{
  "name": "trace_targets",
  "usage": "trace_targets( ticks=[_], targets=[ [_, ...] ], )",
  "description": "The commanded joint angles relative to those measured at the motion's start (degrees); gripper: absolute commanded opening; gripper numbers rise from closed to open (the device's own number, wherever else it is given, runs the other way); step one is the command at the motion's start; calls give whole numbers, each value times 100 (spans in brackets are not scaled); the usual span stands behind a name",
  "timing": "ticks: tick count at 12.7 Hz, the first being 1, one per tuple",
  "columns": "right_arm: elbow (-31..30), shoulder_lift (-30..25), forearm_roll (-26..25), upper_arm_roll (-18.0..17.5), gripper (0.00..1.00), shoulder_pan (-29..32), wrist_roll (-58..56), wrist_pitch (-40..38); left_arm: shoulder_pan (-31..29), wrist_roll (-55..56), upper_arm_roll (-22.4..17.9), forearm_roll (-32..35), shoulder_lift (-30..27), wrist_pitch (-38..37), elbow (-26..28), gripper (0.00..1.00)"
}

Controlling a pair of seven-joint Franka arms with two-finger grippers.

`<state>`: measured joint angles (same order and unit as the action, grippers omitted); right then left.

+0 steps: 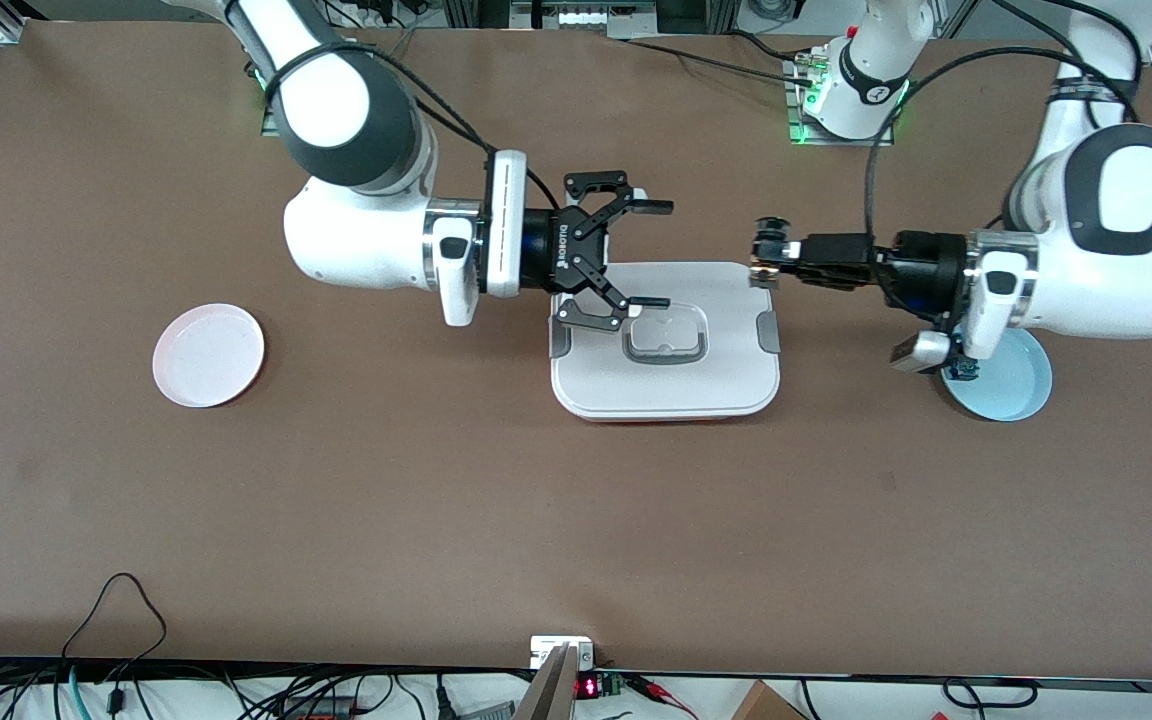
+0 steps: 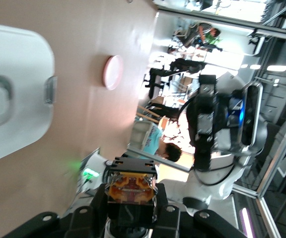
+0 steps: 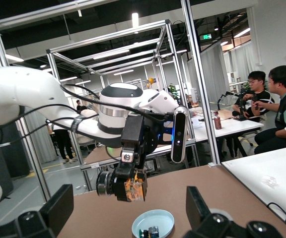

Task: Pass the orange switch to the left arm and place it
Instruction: 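Open the right gripper and pull back while the left gripper withdraws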

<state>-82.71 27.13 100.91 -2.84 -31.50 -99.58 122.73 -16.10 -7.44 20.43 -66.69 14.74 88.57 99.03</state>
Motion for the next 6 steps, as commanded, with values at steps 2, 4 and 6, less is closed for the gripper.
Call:
trace_targets(
  ticks=[2, 4, 6],
  targets=[
    [-562, -243, -218, 457, 100, 443, 9, -1326, -577, -55, 58, 1383, -32, -760, -199, 0],
    [-711, -235, -597, 1115, 100, 574, 27, -2440, -692, -20, 58, 2464, -94, -1025, -410, 0],
    [-755, -235, -887, 1469, 100, 750, 158, -3234, -719, -11, 66, 2852, -199, -1035, -411, 0]
  ],
)
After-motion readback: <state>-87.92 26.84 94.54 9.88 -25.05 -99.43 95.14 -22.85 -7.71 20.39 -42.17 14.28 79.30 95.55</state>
